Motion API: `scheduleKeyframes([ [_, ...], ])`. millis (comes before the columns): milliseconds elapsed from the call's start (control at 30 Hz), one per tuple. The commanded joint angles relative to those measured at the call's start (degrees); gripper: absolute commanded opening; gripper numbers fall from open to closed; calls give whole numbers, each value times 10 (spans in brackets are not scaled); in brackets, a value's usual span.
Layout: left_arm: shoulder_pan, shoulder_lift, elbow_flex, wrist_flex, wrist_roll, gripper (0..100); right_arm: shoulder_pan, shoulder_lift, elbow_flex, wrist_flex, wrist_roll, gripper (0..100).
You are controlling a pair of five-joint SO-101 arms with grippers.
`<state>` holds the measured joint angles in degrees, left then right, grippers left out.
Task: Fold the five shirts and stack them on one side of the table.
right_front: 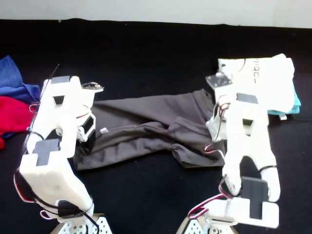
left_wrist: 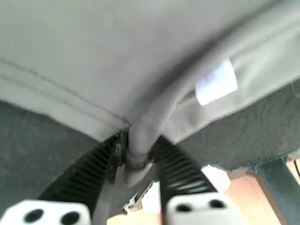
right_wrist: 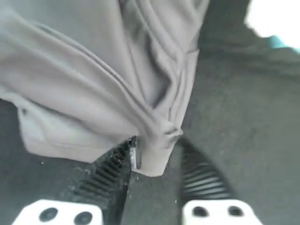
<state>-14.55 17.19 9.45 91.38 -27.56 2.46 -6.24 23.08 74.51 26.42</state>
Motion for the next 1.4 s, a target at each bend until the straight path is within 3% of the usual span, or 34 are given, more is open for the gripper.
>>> scheduleKeyframes([
  [0, -5, -92, -8, 25, -29, 175, -1, -61, -74, 56, 4, 217],
  [167, -4, -218, -85, 40, -33, 168, -2, -109, -153, 47, 2, 200],
  [267, 5, -228, -96, -11, -21, 136, -22, -79, -154, -16, -45, 161],
  [333, 11, -192, -96, -57, 19, 11, -53, -29, -160, -47, -71, 46],
  [367, 15, -163, -102, -74, 35, 8, -69, 1, -161, -61, -75, 0],
  [500, 46, -35, -116, -108, 43, 8, -114, 129, -206, -104, -78, 29],
  [667, 51, 127, -204, -109, 43, 9, -117, 298, -310, -114, -78, 26],
  [800, 18, 254, -354, -103, 43, 8, -101, 428, -439, -114, -78, 26],
  [1167, -17, 575, -945, -4, 43, 8, -104, 735, -908, -95, -76, 26],
  [1367, -11, 586, -1047, 101, 44, 8, -105, 781, -1088, 40, -76, 26],
])
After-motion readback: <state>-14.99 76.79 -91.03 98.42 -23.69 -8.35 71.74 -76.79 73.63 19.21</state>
